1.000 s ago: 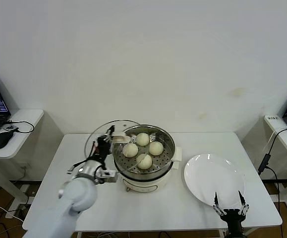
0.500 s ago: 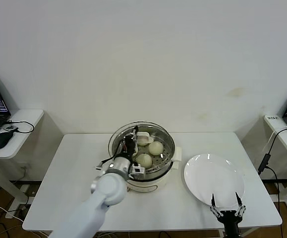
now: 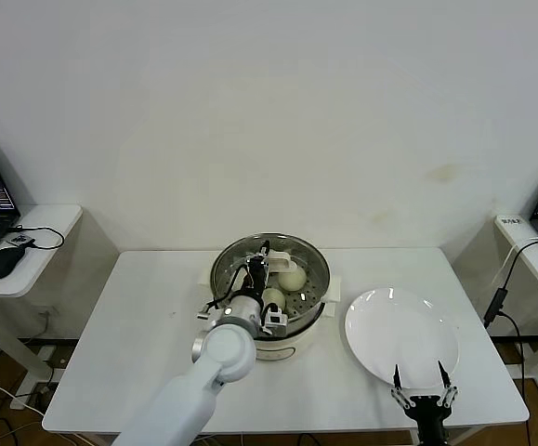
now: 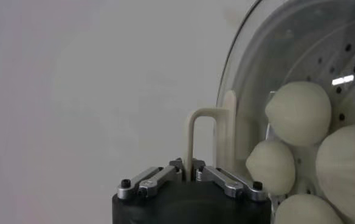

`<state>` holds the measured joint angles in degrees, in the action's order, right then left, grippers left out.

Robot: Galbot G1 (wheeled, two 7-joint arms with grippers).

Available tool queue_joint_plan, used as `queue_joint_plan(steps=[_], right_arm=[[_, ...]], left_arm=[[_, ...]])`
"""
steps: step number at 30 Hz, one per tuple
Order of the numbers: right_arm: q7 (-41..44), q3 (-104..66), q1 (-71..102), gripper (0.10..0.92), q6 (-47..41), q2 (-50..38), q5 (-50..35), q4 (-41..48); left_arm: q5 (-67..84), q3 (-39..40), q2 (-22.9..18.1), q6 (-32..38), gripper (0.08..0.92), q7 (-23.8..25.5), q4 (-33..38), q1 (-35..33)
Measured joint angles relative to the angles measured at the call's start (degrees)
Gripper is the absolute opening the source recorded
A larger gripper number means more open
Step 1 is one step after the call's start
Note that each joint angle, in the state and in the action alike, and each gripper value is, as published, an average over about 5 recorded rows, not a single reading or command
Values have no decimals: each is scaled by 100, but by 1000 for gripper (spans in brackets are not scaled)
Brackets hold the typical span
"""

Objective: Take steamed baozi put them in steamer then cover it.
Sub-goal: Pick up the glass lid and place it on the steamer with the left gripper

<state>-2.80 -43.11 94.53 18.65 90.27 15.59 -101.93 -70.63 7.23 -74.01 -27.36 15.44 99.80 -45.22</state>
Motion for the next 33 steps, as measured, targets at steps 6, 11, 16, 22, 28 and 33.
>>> queue_joint_plan(steps=[6,11,16,22,28,33], right_arm=[[1,42,6,823,5,4,16,14],[8,54,20,823,16,6,21,13],[13,62,28,823,31,6,27,13],[18,76,43,823,43,6,38,16],[21,99,33,823,43,6,49,25],[21,124,24,823,40,8,61,46]], left_arm=[[-73,-17,-76,4,149,5,-52,-22],[-120,-37,-114,10,149,7,-95,-35],[-149,-88,-131,18,149,2,-168,-50],[-177,-122,-155,44,149,-13,-211,-60],[-180,-161,-195,60,188,-16,-180,-95],[-174,-185,-157,68,327,-8,-70,-160]])
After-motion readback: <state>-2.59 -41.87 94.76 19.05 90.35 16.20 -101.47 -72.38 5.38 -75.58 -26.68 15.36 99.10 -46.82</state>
